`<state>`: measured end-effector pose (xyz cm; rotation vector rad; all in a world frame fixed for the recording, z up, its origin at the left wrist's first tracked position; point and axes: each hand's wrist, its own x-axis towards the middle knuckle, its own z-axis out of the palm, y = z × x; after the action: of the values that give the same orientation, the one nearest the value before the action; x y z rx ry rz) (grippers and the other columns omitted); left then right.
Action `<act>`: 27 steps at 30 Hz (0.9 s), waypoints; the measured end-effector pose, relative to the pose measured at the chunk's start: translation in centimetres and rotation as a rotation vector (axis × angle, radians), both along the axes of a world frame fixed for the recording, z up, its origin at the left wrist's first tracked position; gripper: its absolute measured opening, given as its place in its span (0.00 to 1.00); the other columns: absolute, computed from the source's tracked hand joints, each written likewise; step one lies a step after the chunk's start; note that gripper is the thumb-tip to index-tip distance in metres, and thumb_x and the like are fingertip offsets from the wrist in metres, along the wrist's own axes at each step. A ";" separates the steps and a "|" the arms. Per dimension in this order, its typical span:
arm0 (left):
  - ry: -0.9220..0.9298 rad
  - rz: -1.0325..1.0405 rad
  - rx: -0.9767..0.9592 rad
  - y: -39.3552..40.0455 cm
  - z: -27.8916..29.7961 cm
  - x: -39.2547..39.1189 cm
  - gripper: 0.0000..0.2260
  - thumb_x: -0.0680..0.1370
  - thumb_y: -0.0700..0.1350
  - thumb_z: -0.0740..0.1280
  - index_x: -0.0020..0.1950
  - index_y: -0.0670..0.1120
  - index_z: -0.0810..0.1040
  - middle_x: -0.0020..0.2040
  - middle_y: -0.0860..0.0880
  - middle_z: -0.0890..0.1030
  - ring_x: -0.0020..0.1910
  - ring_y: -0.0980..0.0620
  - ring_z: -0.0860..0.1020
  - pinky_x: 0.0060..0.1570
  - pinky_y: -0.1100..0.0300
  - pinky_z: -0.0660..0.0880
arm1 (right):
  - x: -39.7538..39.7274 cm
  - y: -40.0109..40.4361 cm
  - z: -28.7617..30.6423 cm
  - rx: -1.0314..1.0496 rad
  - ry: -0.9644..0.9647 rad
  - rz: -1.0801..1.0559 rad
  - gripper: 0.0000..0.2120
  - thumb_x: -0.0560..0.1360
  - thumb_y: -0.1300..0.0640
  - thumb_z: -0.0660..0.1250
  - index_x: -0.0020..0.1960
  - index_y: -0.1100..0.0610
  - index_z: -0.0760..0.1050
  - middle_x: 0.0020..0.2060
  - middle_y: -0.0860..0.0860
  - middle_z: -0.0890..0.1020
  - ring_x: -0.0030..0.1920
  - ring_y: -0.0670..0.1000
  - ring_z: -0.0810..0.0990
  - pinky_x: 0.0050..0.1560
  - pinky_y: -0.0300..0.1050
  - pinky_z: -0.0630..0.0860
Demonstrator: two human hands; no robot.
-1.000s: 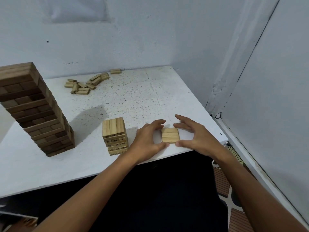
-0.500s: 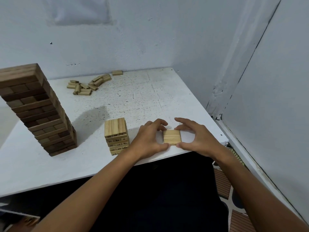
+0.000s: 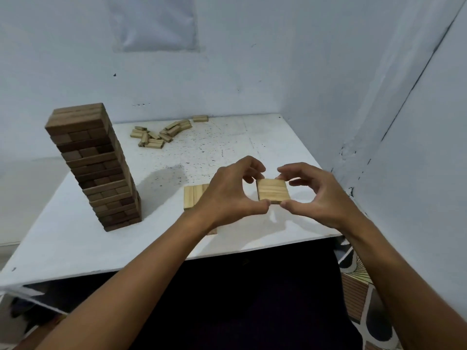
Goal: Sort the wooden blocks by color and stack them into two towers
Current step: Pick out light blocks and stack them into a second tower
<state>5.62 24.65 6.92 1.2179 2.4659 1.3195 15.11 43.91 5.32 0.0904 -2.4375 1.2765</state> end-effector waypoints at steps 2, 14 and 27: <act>0.007 0.022 0.029 -1.4 0.9 -0.4 0.23 0.61 0.52 0.75 0.54 0.56 0.73 0.47 0.59 0.81 0.50 0.59 0.77 0.41 0.66 0.68 | -1.0 -1.1 0.7 -0.015 0.026 0.028 0.25 0.65 0.59 0.76 0.61 0.52 0.77 0.51 0.42 0.82 0.58 0.50 0.80 0.60 0.50 0.77; -0.068 0.124 0.063 -9.2 0.8 -3.8 0.25 0.59 0.56 0.74 0.53 0.56 0.74 0.48 0.61 0.82 0.55 0.59 0.77 0.52 0.60 0.72 | -6.8 -7.7 0.9 -0.011 0.007 0.196 0.23 0.64 0.57 0.75 0.58 0.49 0.76 0.51 0.42 0.81 0.57 0.47 0.78 0.58 0.51 0.76; -0.119 0.152 0.071 -11.0 -0.8 -4.8 0.25 0.60 0.55 0.75 0.56 0.54 0.75 0.50 0.59 0.82 0.55 0.57 0.78 0.55 0.53 0.76 | -8.1 -9.3 0.4 0.023 -0.068 0.224 0.25 0.64 0.52 0.74 0.59 0.45 0.74 0.51 0.40 0.80 0.58 0.45 0.77 0.58 0.48 0.76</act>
<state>0.85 13.68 6.16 0.9502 2.4894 1.4815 7.06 34.66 5.71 0.3410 -2.5579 1.3644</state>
